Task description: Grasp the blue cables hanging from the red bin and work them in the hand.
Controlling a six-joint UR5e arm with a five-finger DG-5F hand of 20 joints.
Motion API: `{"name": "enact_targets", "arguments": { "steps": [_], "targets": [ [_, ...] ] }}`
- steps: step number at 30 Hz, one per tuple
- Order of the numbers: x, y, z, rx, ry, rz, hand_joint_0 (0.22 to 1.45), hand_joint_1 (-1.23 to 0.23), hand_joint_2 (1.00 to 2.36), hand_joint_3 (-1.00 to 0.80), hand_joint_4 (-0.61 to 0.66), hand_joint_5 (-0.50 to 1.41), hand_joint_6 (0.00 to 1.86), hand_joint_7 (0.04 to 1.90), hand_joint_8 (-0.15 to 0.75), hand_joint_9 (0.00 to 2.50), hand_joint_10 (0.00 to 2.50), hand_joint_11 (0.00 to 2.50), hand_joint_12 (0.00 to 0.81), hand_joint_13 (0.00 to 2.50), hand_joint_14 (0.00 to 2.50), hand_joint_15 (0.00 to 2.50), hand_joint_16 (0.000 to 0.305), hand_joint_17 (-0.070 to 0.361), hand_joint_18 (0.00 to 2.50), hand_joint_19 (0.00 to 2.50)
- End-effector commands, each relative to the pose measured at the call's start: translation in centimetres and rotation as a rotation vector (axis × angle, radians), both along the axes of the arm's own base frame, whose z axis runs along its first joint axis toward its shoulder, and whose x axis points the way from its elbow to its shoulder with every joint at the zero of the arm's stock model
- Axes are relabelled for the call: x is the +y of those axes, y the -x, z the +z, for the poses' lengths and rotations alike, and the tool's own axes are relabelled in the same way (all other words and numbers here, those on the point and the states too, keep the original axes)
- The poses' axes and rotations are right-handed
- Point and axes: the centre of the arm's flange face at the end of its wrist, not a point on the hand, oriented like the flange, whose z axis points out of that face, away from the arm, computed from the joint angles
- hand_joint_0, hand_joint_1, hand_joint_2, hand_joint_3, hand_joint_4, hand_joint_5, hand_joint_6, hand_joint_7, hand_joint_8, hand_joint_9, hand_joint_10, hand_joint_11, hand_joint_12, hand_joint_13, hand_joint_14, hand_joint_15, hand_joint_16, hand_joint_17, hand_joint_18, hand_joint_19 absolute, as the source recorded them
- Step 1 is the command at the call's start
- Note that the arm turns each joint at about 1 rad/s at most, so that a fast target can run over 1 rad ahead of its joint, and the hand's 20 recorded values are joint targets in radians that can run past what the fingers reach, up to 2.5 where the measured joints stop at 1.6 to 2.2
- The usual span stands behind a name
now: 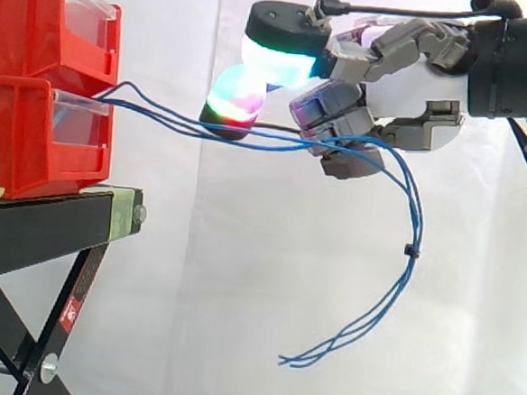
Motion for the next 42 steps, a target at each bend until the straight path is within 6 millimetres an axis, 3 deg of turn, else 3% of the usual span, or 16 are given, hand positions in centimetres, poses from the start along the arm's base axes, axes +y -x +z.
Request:
{"name": "enact_targets", "arguments": {
  "steps": [1,42],
  "targets": [
    [0.3,-0.1,0.1,0.014,0.080,0.028,0.85,-0.75,1.01,-0.86,0.21,0.32,0.21,1.35,0.433,0.51,2.50,2.50,0.482,0.57,2.50,1.61,0.052,0.116,1.34,1.48],
    [-0.6,0.1,-0.1,0.087,0.382,0.012,0.84,-0.73,1.01,-0.87,0.21,0.34,0.05,1.39,0.434,0.50,2.50,2.50,0.481,0.58,2.50,1.61,0.052,0.116,1.33,1.47]
  ]
}}
